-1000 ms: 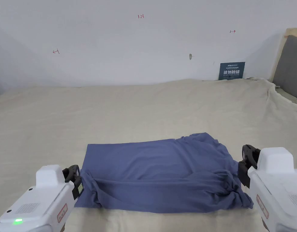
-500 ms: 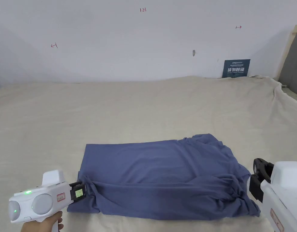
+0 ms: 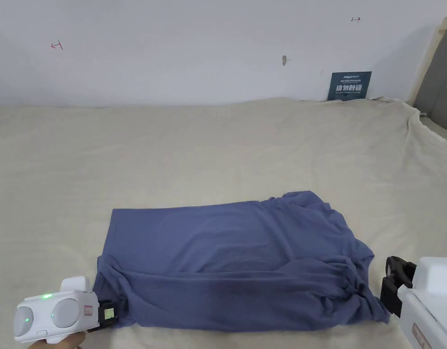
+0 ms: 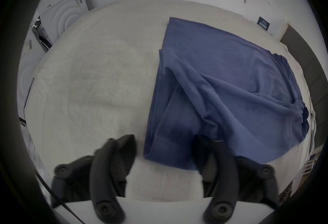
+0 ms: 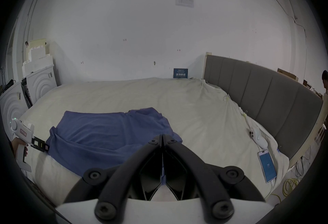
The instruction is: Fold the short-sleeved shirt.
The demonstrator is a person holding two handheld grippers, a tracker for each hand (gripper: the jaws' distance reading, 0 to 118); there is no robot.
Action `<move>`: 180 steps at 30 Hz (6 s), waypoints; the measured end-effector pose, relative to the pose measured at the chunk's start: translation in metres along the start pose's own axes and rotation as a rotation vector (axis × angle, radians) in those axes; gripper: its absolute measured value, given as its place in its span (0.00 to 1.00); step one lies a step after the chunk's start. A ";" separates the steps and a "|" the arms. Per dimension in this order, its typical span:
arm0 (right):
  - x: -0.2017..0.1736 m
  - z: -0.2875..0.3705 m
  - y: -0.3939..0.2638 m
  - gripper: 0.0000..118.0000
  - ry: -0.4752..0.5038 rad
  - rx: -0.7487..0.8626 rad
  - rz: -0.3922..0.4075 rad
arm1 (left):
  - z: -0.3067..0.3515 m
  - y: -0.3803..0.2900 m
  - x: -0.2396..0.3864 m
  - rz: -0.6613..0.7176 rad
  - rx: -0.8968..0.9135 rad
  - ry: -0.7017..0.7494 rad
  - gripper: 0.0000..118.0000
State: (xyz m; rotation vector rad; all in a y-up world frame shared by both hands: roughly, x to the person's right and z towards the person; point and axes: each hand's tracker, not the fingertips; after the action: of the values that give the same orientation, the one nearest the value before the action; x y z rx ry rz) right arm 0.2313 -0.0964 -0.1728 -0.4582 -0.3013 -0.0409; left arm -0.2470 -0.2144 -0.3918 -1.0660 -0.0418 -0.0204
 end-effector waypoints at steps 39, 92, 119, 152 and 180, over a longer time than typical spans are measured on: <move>0.075 -0.011 -0.067 0.06 0.120 -0.357 -0.185 | 0.094 -0.069 -0.045 0.062 0.132 -0.160 0.03; -0.019 0.090 0.054 0.00 0.079 0.333 0.030 | 0.240 -0.051 0.066 -0.056 0.868 -0.133 0.00; -0.026 -0.054 0.043 0.00 0.038 0.088 0.039 | -0.037 0.128 -0.014 0.063 0.057 -0.036 0.82; 0.013 -0.307 0.005 0.53 -0.002 -0.554 0.024 | 0.026 0.114 0.000 -0.056 0.179 -0.236 0.01; 0.085 -0.030 0.044 0.01 0.255 -0.189 -0.040 | 0.125 0.021 -0.031 0.032 0.243 -0.179 0.01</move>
State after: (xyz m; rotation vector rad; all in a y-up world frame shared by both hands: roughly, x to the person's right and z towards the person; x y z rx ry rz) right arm 0.3257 -0.0679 -0.1916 -0.6277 -0.0551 -0.1671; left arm -0.2806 -0.0948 -0.3513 -0.8233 -0.1846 0.1067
